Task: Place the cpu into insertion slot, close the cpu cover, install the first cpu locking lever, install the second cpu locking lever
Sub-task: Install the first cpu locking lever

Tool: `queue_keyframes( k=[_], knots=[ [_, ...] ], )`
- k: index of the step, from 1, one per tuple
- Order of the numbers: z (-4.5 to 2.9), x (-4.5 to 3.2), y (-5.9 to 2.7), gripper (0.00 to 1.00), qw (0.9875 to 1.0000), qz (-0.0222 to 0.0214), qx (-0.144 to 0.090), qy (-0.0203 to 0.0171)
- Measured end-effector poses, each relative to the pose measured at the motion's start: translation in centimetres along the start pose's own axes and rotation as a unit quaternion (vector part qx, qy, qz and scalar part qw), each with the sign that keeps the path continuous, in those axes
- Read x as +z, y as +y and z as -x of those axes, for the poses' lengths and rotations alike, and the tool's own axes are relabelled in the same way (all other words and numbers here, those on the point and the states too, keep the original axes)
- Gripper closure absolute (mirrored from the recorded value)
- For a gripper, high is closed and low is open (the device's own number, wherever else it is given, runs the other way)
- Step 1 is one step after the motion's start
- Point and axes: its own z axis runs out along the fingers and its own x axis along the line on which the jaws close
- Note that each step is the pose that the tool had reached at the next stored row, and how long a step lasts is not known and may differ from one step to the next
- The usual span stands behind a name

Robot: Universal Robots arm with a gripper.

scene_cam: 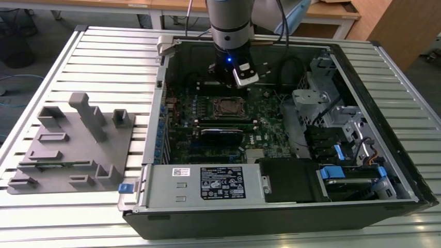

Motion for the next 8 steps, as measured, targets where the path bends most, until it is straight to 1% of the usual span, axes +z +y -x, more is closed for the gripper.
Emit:
queue_keyframes(
  k=[8],
  knots=[
    [0.0,-0.02,0.0,0.89,1.0,-0.0002,0.0,0.0001]
  ],
)
